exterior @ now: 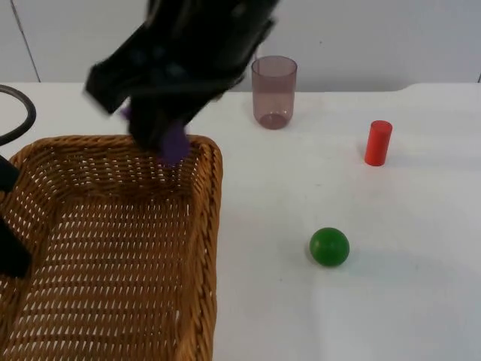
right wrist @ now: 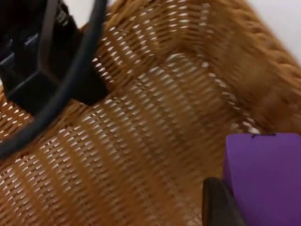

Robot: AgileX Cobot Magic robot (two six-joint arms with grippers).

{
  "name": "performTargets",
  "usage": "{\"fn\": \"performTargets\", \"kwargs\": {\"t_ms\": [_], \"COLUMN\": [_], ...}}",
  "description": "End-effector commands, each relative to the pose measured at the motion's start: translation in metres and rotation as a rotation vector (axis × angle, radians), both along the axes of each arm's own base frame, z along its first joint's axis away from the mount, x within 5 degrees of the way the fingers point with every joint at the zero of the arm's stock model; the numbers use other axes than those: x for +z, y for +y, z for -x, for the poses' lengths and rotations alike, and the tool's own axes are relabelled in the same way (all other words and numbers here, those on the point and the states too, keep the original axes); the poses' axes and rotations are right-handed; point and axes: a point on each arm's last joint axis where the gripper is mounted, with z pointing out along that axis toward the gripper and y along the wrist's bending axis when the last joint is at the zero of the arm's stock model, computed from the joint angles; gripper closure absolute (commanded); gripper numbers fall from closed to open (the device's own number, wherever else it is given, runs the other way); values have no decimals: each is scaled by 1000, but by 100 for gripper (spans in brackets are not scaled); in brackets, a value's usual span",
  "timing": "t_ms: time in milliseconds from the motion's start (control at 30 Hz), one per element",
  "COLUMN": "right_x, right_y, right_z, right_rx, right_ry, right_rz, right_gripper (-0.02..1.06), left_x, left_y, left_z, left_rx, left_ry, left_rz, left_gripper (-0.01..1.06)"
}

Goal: Pick up the basket with the left hand and place the triangular block into the basket with the right hand.

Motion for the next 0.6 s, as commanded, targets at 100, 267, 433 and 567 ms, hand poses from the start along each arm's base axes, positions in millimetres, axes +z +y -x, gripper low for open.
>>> {"fn": "performTargets", "kwargs": {"t_ms": [100,267,433,567], "right_x": [-28,-46,-59,-64], "right_y": [21,25,27,27], "right_z": [-1,-4,-6,-6], "right_rx": [20,21,21,22], "right_ry": [6,19,35,44], "right_rz": [3,23,44,54], "right_gripper": [105,102,88,71], "left_x": [3,3,3,4], "left_y": [-4,-4,-5,-6], "left_z": [-2,-2,-2,-3], "left_rx": [6,7,5,6], "left_ry": [-3,-4,-11,-16], "left_rz": [36,39,44,53], "left_gripper": [105,105,105,105]}}
